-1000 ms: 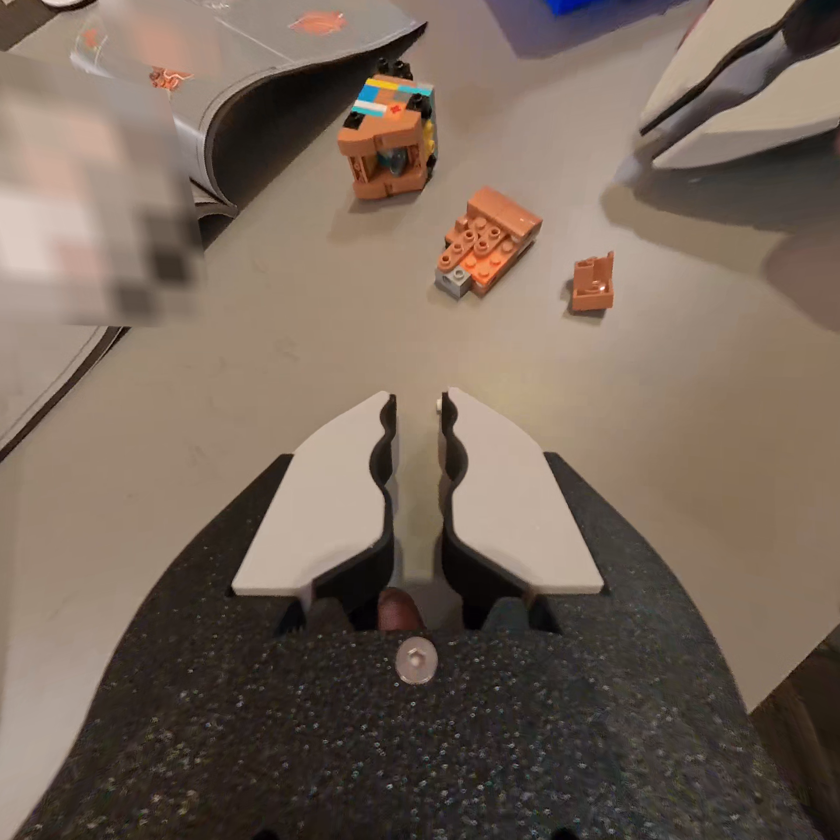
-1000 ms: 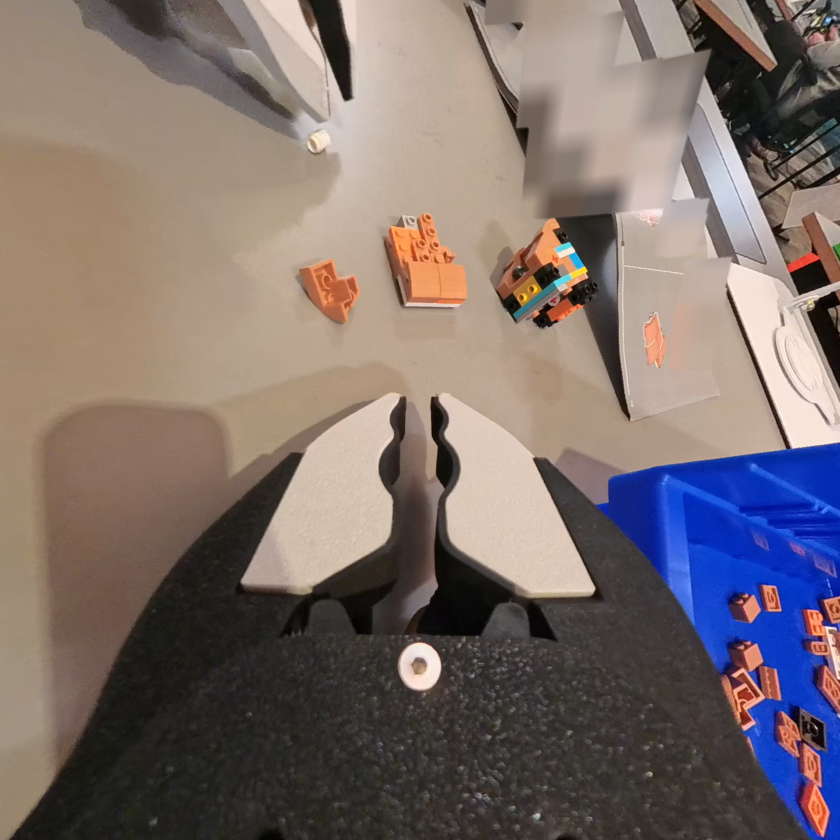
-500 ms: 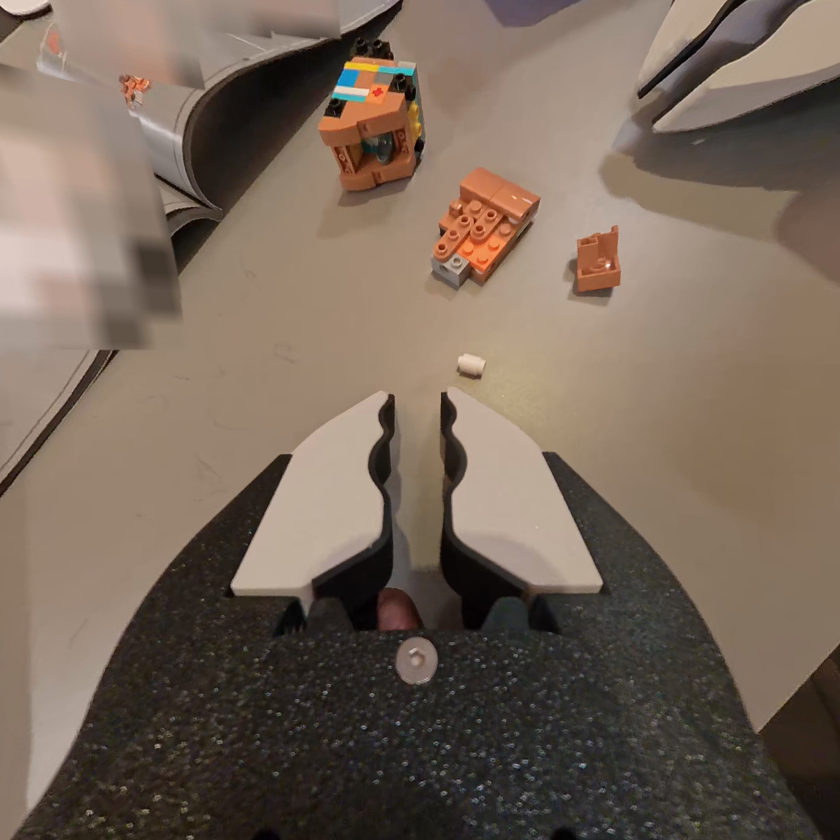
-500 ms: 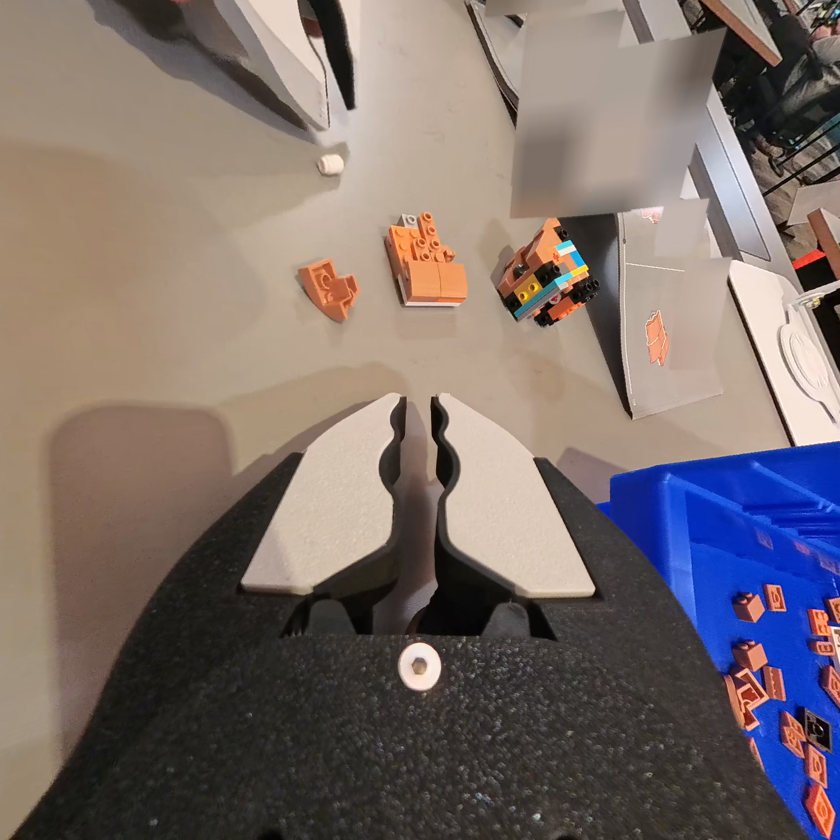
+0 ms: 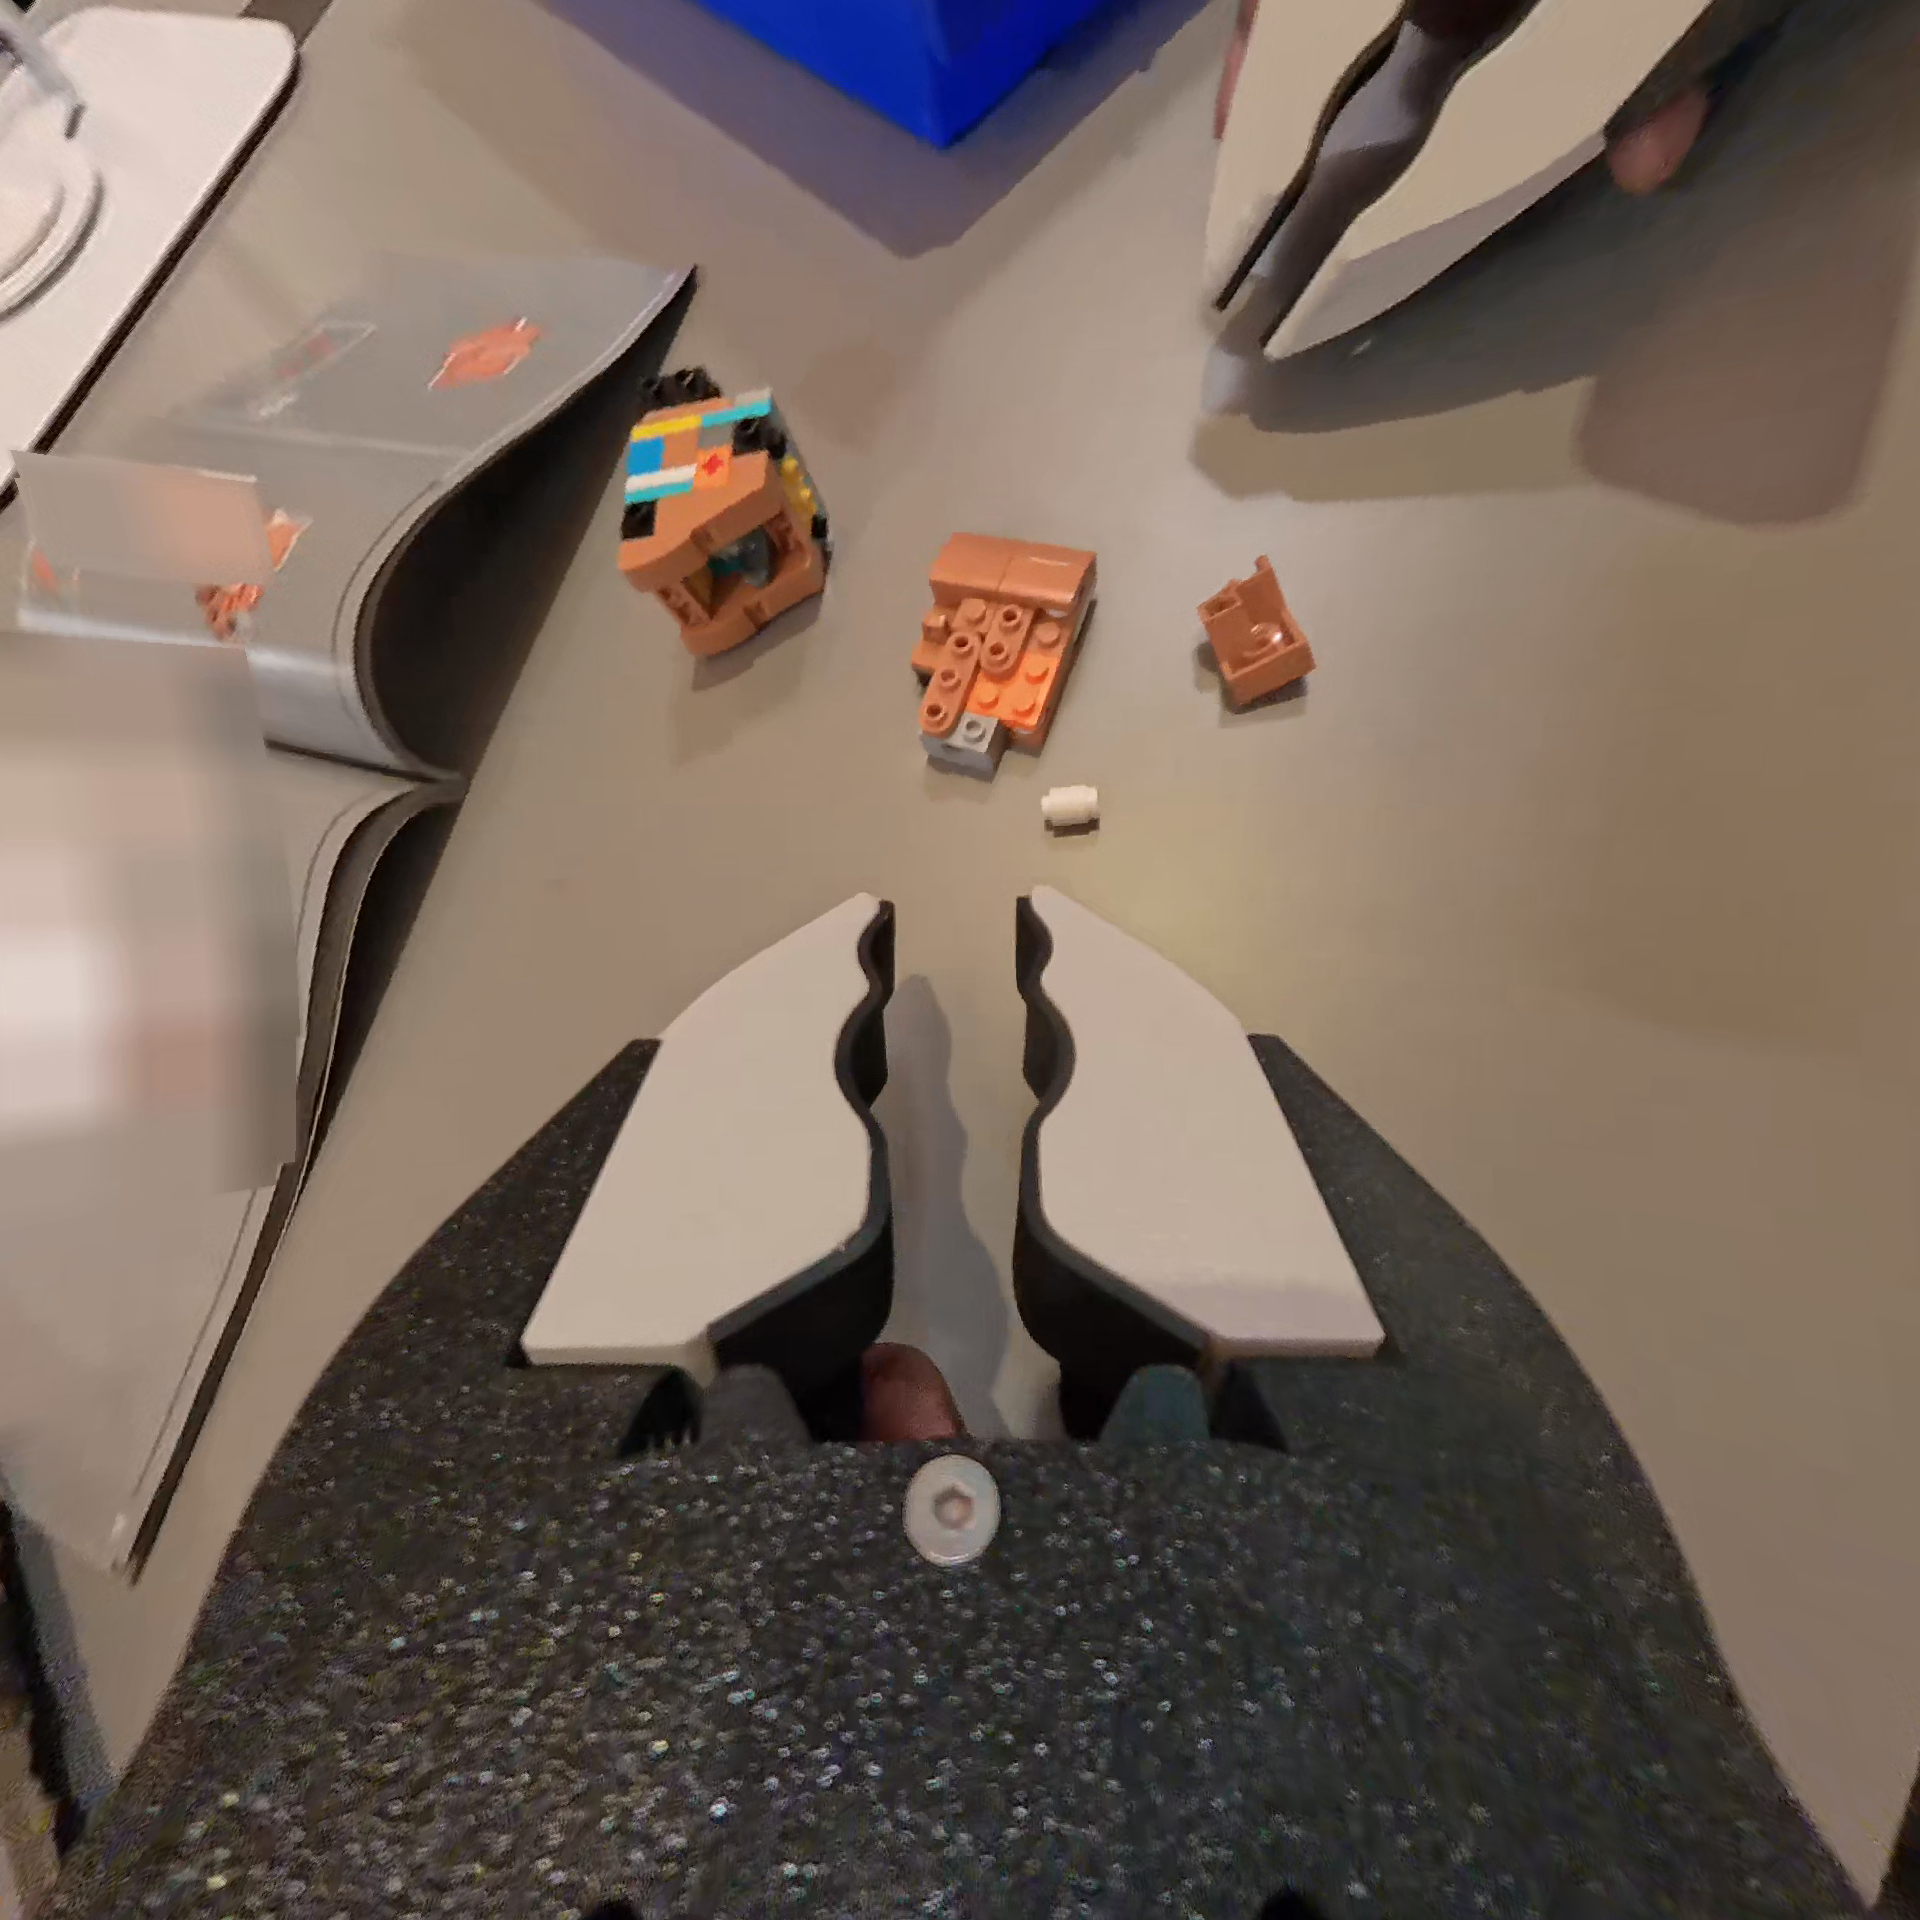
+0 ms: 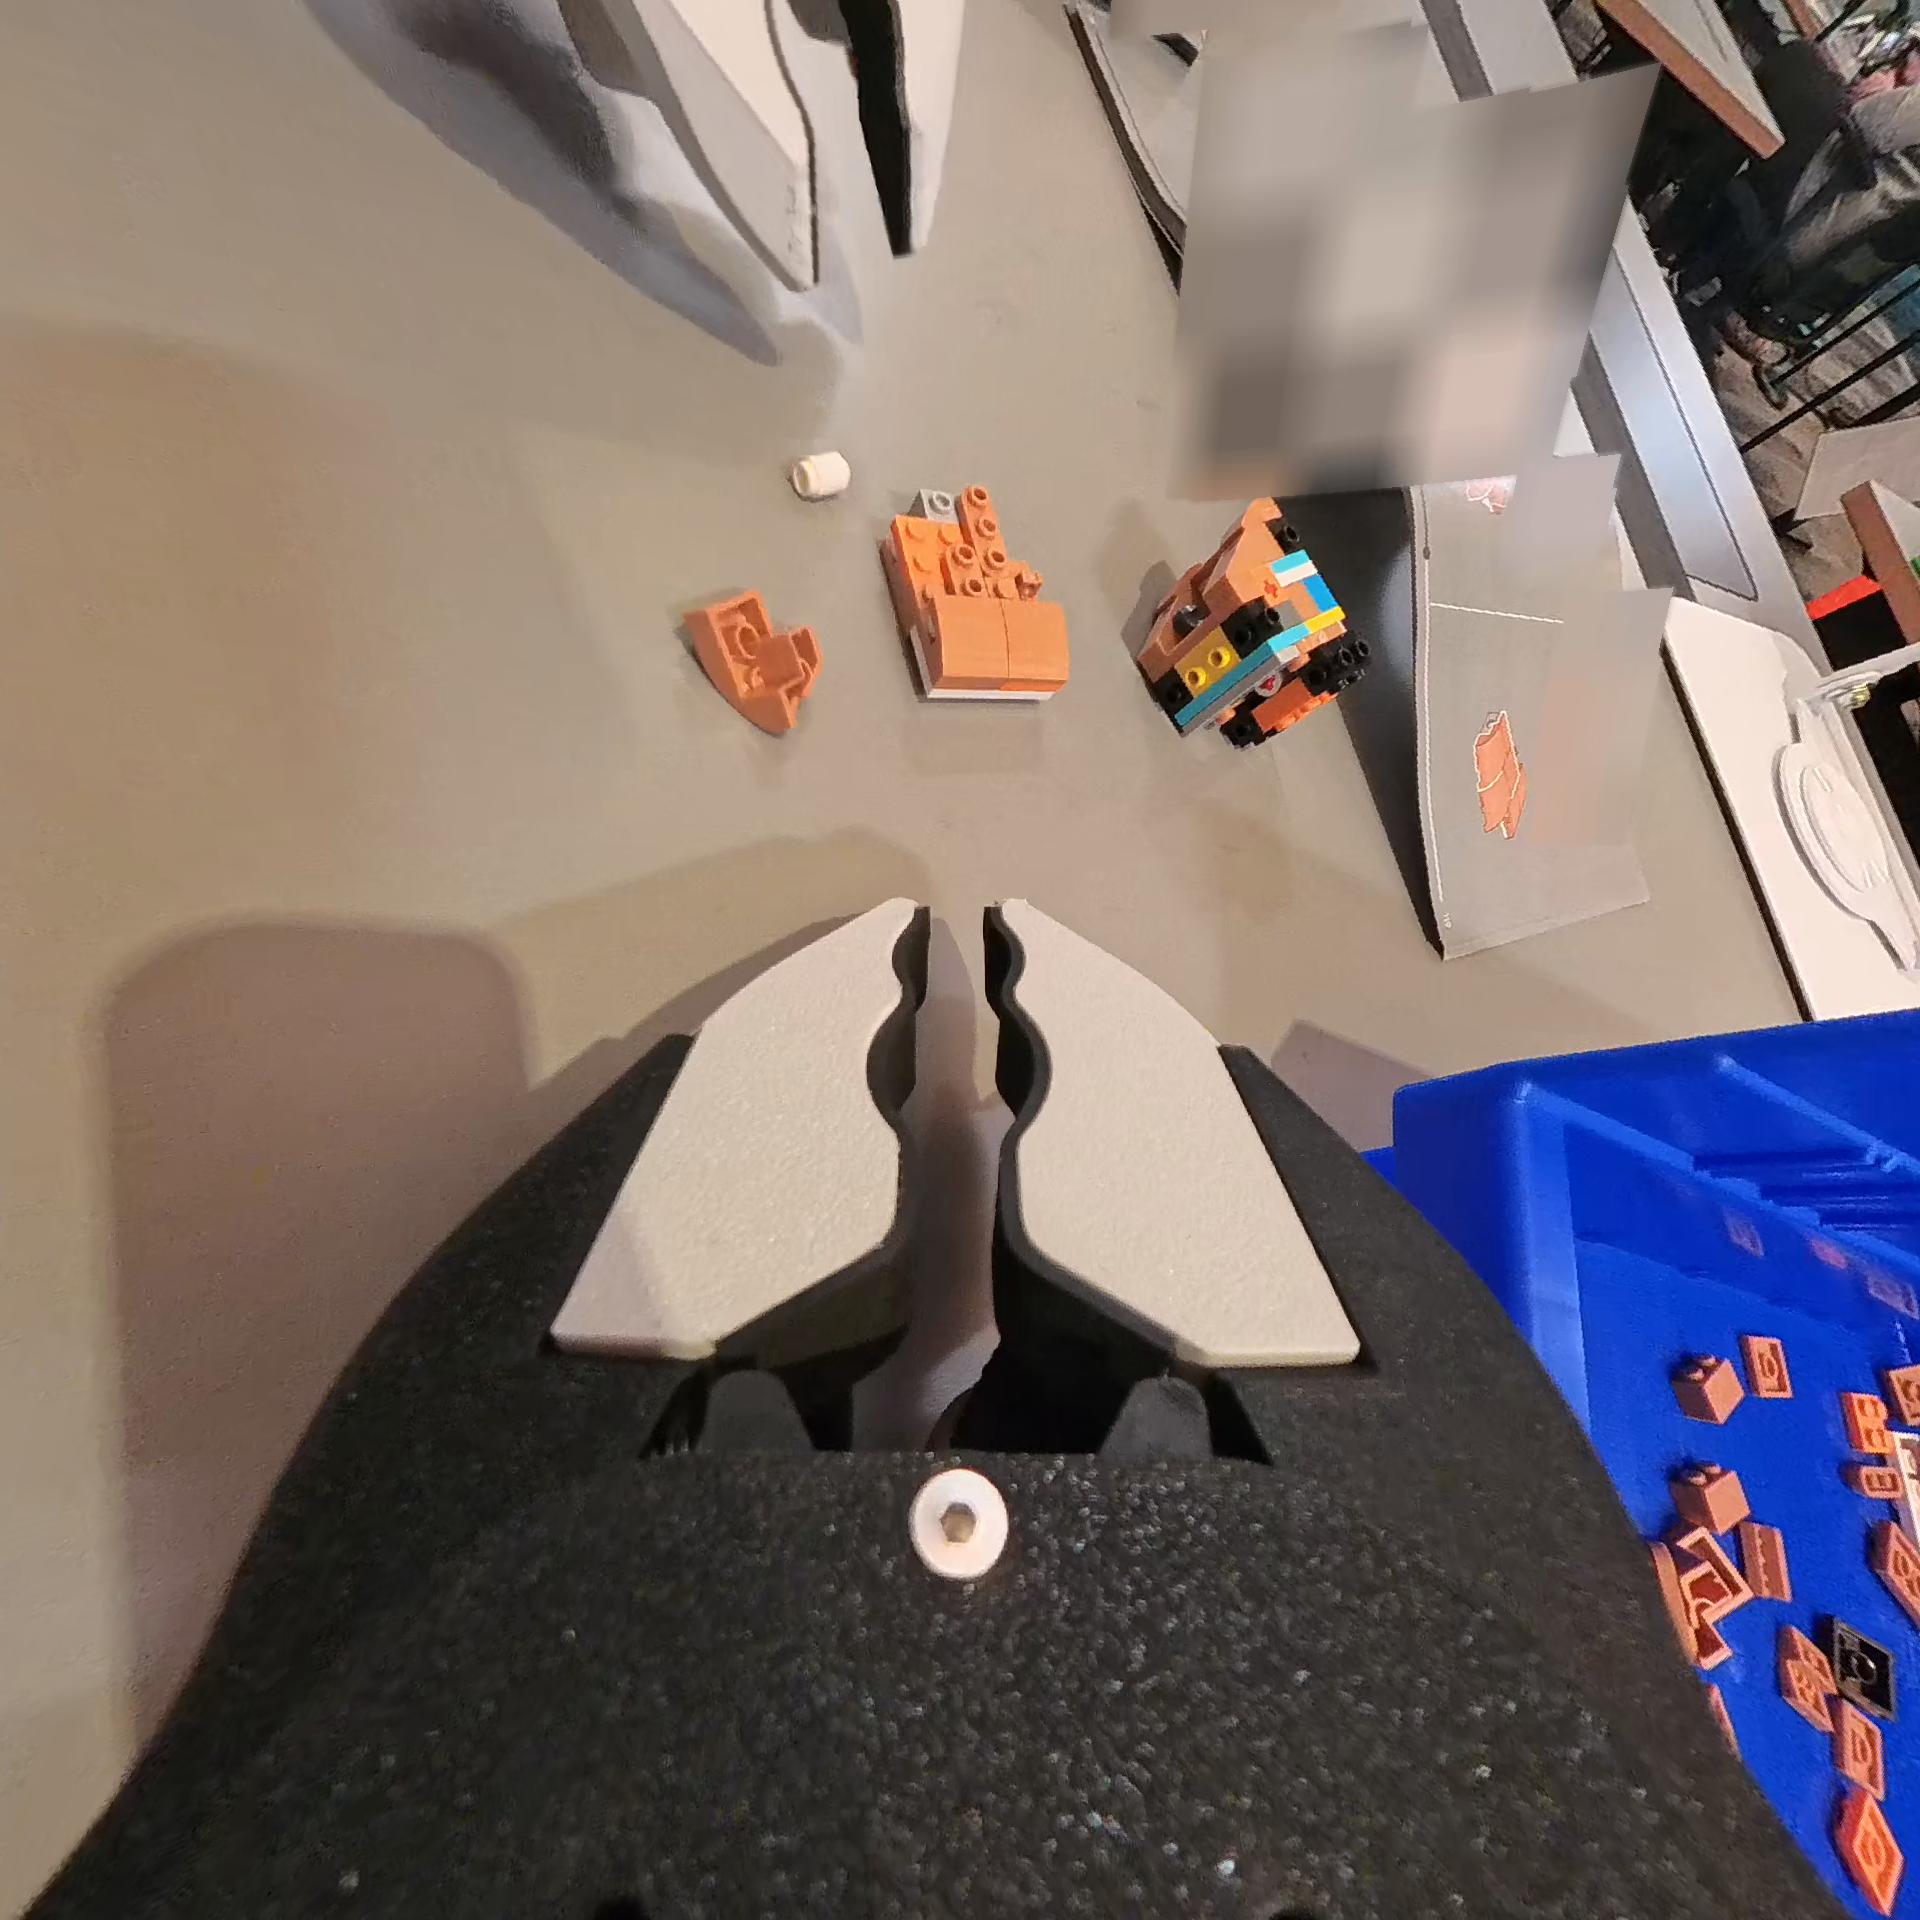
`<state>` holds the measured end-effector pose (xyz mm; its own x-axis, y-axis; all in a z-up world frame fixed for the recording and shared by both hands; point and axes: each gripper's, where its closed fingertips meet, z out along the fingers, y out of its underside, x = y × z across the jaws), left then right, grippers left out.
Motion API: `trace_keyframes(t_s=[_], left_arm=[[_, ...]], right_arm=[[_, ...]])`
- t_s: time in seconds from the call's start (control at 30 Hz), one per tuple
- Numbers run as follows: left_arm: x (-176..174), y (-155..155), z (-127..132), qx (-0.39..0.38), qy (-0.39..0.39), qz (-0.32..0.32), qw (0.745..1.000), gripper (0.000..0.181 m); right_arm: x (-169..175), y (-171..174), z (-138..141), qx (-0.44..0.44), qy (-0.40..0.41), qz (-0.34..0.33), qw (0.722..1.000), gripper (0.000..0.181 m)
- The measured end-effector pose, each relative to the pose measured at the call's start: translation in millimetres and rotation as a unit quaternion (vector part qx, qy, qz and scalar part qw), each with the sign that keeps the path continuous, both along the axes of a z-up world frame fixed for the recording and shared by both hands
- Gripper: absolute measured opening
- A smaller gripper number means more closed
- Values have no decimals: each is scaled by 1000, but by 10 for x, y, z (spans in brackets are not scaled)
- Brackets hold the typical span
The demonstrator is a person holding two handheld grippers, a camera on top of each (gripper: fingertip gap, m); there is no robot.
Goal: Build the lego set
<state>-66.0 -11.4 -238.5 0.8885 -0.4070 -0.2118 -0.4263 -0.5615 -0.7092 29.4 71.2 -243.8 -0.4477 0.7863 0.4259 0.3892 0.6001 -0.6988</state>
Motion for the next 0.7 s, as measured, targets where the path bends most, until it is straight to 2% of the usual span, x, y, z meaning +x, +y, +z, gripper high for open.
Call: trace_keyframes(t_s=[0.17,0.33,0.4,0.57,0.7], left_arm=[[150,125,-6,0,38,-69,997,21],[250,227,-30,-13,64,-98,993,16],[298,246,-29,-6,97,-122,988,12],[415,245,-27,14,226,-242,943,9],[419,242,-15,-9,260,-311,914,9]], right_arm=[[6,-2,0,0,0,2,1000,10],[11,-4,0,0,0,4,1000,9],[15,-4,0,0,0,4,1000,9],[15,-5,-2,-3,-1,6,1000,9],[15,-7,-3,-4,-2,7,1000,9]])
